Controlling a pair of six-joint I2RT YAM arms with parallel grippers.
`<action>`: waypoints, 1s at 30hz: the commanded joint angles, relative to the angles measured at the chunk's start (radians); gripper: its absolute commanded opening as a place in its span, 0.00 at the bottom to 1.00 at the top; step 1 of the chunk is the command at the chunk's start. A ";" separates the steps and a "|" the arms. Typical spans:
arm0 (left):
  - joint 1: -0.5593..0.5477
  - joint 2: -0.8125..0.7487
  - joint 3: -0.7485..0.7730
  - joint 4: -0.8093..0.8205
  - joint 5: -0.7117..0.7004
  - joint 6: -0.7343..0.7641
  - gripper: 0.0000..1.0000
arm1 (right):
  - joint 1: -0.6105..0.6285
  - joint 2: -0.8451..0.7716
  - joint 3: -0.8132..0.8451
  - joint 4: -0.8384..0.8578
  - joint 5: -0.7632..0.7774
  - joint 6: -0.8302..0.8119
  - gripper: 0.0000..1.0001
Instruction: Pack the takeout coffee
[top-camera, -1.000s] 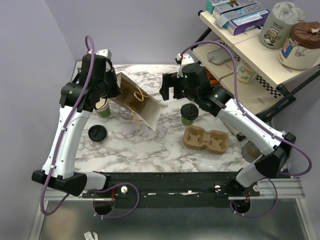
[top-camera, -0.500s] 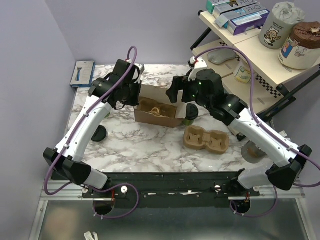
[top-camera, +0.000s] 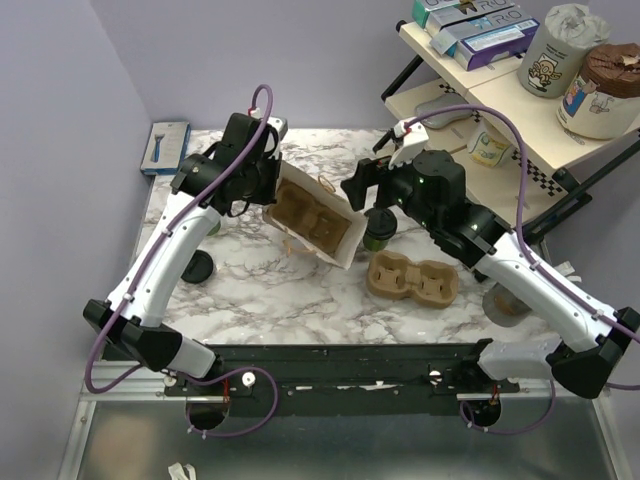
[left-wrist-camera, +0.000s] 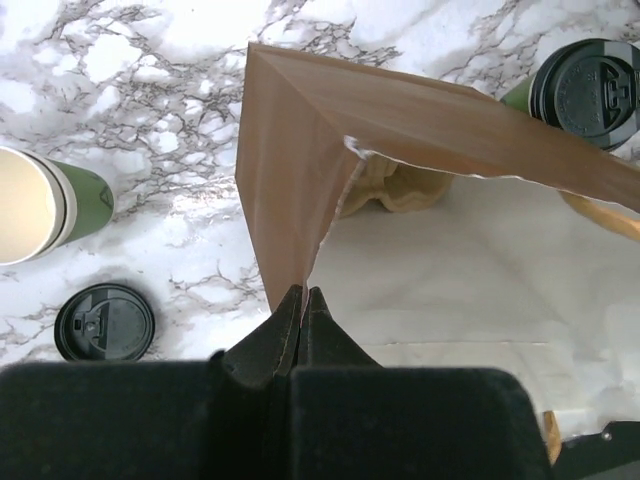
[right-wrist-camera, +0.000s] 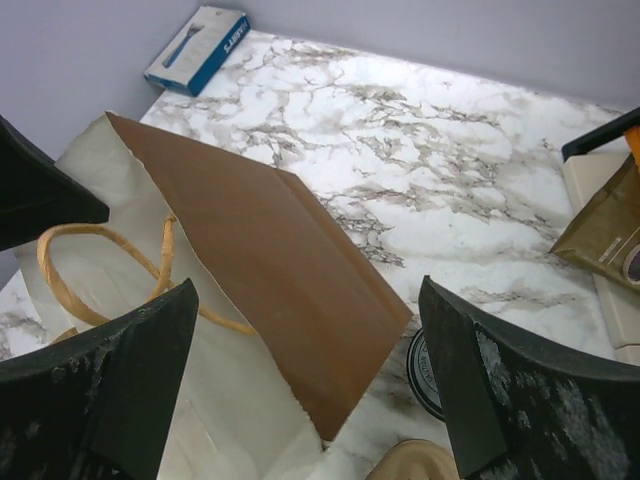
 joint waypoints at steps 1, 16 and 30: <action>-0.004 -0.005 0.162 0.028 -0.009 0.025 0.00 | 0.004 -0.031 -0.028 0.063 0.069 -0.028 1.00; -0.004 0.021 -0.025 0.040 0.077 0.450 0.00 | 0.004 -0.077 -0.113 0.134 0.115 -0.073 1.00; -0.005 0.041 0.085 0.115 0.006 0.268 0.00 | 0.004 -0.124 -0.110 0.252 -0.384 -0.182 0.98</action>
